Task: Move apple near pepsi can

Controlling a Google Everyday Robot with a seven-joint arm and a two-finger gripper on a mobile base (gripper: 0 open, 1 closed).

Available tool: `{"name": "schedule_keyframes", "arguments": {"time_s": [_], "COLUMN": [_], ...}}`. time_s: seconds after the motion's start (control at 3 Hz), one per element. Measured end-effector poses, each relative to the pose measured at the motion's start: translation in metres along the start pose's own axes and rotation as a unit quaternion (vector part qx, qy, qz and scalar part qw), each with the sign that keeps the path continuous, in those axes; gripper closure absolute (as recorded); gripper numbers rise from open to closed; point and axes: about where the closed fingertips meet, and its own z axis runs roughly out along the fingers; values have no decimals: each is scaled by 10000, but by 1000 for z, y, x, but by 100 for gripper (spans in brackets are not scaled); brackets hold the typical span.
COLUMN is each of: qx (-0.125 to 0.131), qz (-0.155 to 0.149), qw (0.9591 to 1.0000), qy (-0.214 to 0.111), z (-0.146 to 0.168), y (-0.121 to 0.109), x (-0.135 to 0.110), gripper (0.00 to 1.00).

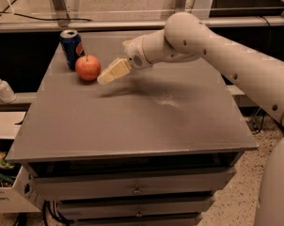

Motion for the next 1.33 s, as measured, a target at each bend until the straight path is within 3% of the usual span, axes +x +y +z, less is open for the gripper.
{"name": "schedule_keyframes", "arguments": {"time_s": [0.67,1.0,1.33], "qx": [66,131,180], "qz": [67,185,190], "qw": [9984,9954,9951], "qy": [-558,-931,-952], "z": [-89,-127,-134], "y": [-13,-11,-12], "x": [39,67,70], "gripper": [0,0,0]}}
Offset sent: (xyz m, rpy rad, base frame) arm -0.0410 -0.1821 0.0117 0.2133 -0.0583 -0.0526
